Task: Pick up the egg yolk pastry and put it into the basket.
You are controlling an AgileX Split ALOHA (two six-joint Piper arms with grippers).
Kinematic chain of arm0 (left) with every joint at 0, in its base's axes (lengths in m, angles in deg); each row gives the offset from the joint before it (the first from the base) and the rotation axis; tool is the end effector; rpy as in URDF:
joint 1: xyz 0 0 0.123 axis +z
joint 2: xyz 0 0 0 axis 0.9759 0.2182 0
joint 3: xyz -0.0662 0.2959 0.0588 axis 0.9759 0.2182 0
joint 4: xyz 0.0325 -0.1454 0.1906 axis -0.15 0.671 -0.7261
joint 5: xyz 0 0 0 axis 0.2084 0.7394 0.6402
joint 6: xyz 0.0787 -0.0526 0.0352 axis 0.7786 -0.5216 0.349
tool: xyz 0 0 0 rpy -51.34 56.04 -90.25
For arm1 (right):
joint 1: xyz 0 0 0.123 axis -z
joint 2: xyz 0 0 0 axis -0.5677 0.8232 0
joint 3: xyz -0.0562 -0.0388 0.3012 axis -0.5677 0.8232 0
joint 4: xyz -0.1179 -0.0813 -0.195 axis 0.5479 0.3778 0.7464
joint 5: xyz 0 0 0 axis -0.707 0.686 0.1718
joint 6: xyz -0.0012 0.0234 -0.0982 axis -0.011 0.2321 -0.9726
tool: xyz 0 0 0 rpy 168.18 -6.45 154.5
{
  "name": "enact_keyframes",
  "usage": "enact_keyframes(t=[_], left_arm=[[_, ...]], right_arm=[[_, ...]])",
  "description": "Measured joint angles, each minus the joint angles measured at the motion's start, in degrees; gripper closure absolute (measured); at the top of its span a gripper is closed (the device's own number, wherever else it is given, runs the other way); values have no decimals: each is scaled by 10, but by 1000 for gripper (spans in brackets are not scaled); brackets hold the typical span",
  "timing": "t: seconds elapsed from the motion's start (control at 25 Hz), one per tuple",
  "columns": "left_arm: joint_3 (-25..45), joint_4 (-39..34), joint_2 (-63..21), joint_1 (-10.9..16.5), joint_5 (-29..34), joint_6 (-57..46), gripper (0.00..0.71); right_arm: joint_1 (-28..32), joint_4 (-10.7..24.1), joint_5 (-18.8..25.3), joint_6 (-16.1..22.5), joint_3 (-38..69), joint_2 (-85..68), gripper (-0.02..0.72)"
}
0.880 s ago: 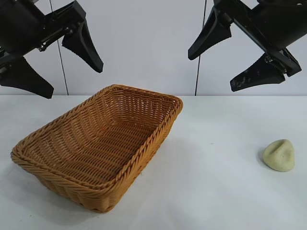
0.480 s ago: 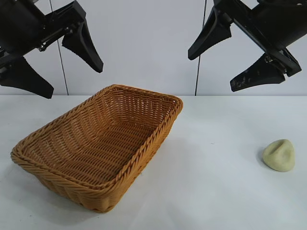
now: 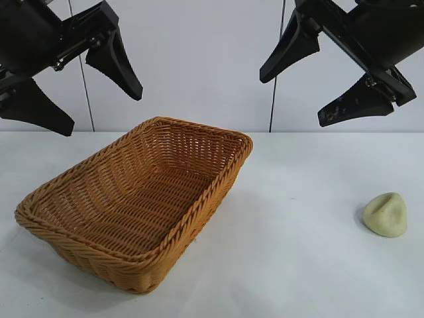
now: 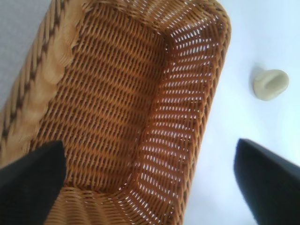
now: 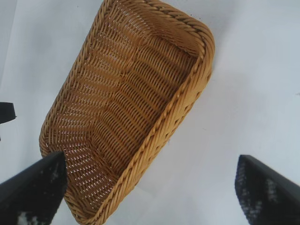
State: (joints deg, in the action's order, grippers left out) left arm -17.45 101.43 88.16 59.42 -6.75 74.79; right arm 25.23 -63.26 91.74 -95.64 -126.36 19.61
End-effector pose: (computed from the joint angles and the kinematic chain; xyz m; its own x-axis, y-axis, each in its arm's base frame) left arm 0.3041 -0.1335 0.2705 -0.9128 -0.0957 -0.3970 0.1117 0.8765 -0.4682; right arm 0.3016 0.1007 0.2764 -0.8977 0.0867 -0.4321 -0.1845 0.8164 0.5473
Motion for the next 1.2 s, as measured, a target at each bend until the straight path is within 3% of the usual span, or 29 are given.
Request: enact_keyframes(t=[0.32, 0.56, 0.72, 0.96, 1.2], left_arm=[[0, -1, -9, 8, 9, -6, 14], [26, -52, -76, 10, 48, -106, 14], [76, -80, -133, -17, 53, -198, 14], [122, -135, -165, -96, 28, -402, 14], [127, -273, -146, -123, 18, -681, 14]], right_arm=[[0, 0, 0, 2, 0, 0, 8], [0, 0, 0, 2, 0, 0, 8], [0, 0, 0, 2, 0, 0, 8], [0, 0, 0, 2, 0, 0, 8], [0, 0, 0, 2, 0, 0, 8]])
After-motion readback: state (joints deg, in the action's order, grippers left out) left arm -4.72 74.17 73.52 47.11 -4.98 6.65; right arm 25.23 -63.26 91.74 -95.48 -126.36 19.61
